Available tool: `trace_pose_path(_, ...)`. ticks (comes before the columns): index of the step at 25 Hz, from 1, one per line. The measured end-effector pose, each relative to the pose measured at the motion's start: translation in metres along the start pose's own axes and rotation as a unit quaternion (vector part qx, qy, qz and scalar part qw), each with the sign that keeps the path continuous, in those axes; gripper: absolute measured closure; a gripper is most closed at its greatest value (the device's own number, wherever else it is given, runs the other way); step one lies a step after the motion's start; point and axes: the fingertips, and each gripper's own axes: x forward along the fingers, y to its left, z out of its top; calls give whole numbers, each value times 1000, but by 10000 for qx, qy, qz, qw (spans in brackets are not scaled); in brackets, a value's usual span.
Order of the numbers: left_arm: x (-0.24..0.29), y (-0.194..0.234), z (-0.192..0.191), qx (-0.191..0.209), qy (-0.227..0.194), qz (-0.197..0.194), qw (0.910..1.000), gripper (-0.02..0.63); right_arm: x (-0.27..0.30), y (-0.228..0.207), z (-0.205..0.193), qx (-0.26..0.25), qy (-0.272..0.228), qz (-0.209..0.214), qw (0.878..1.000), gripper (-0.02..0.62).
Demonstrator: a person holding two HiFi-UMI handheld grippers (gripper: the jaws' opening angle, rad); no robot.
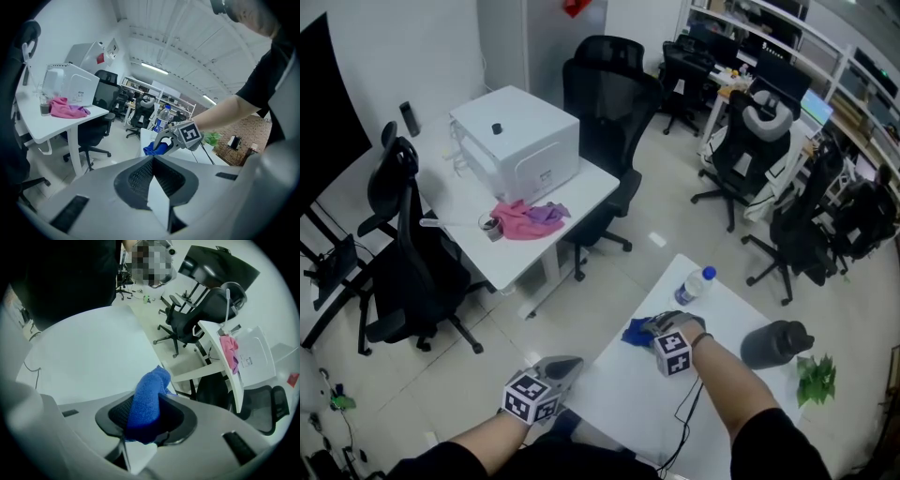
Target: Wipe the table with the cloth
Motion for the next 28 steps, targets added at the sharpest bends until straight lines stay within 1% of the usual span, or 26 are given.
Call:
trace_pose_path(5, 3, 8, 2, -26, -19, 17, 10000, 604, 8, -1, 0, -33, -35, 505, 9987, 457)
trace_pose_path(8, 5, 8, 1, -37, 1, -1, 10000, 604, 7, 2, 1, -61, -29, 649, 9979, 468)
trace_pose_path(10, 7, 6, 1, -60, 13, -17, 10000, 604, 4, 14, 0, -102, -23, 774, 9969, 472)
trace_pose_path(14, 9, 0, 0, -96, -7, -55, 9999, 604, -8, 54, -6, -84, -43, 1027, 9947, 472)
trace_pose_path(17, 14, -9, -2, -95, -3, -140, 9999, 604, -16, 80, -12, 37, -68, 1104, 9939, 472)
trace_pose_path(20, 17, -17, -5, -106, -10, -208, 9997, 604, -21, 92, -14, 122, -58, 1195, 9927, 471)
trace_pose_path(22, 17, -22, -5, -109, -37, -238, 9997, 604, -23, 81, -10, 381, -182, 1072, 9933, 468)
trace_pose_path(24, 16, -22, -4, -115, -60, -254, 9996, 604, -23, 52, -3, 754, -371, 673, 9942, 467)
trace_pose_path(25, 16, -21, -4, -116, -64, -252, 9996, 604, -22, 35, 1, 859, -422, 464, 9943, 467)
trace_pose_path(26, 15, -20, -3, -114, -64, -241, 9996, 604, -19, 20, 3, 875, -410, 313, 9948, 467)
trace_pose_path(28, 12, -15, -2, -103, -58, -204, 9997, 604, -8, 1, 4, 697, -182, 241, 9971, 466)
